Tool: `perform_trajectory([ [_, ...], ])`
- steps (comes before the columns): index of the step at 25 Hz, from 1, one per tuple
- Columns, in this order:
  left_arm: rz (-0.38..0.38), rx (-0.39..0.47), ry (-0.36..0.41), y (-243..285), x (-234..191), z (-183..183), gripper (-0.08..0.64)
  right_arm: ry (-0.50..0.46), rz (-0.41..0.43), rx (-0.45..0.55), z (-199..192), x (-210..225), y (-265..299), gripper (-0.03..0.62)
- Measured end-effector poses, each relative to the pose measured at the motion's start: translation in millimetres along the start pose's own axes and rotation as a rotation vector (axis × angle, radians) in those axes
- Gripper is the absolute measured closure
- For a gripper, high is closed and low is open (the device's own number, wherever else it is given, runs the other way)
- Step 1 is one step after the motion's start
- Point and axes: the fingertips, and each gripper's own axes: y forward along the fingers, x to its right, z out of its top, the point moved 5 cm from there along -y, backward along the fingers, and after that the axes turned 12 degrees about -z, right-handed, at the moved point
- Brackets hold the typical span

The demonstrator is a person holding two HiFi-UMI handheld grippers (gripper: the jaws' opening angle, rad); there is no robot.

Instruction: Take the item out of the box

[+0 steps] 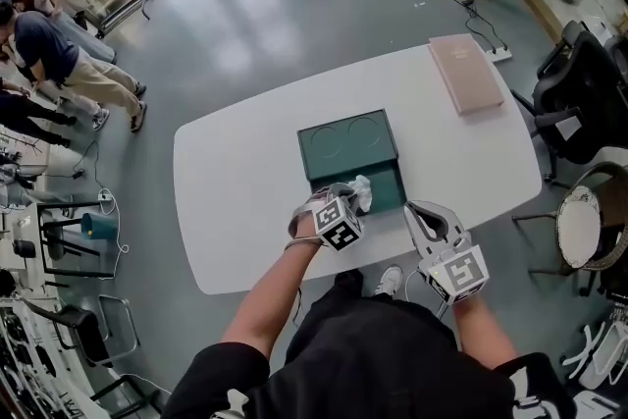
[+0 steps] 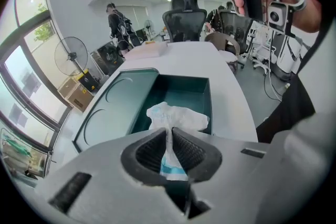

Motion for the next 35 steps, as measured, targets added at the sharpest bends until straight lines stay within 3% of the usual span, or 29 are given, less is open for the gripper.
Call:
perform_trajectory([
  [8, 0.137, 0.155, -0.012, -52.0, 0.4, 26.0, 0.509, -0.013, 0.013, 0.011, 4.7, -3.6, 2.7, 0.586],
  [17, 0.279, 0.362, -0.089, -110.9, 9.6, 51.8, 0.509, -0.028, 0.024, 0.037, 5.0, -2.3, 1.5, 0.586],
  [28, 0.476, 0.666, -0.15, -199.8, 27.5, 51.2, 0.509, -0.051, 0.04, 0.094, 28.1, -9.9, 3.2, 0.586],
  [35, 0.571, 0.804, -0.183, -233.6, 49.9, 37.8, 0.509, -0.07, 0.035, 0.175, 53.1, -15.2, 2.8, 0.586],
])
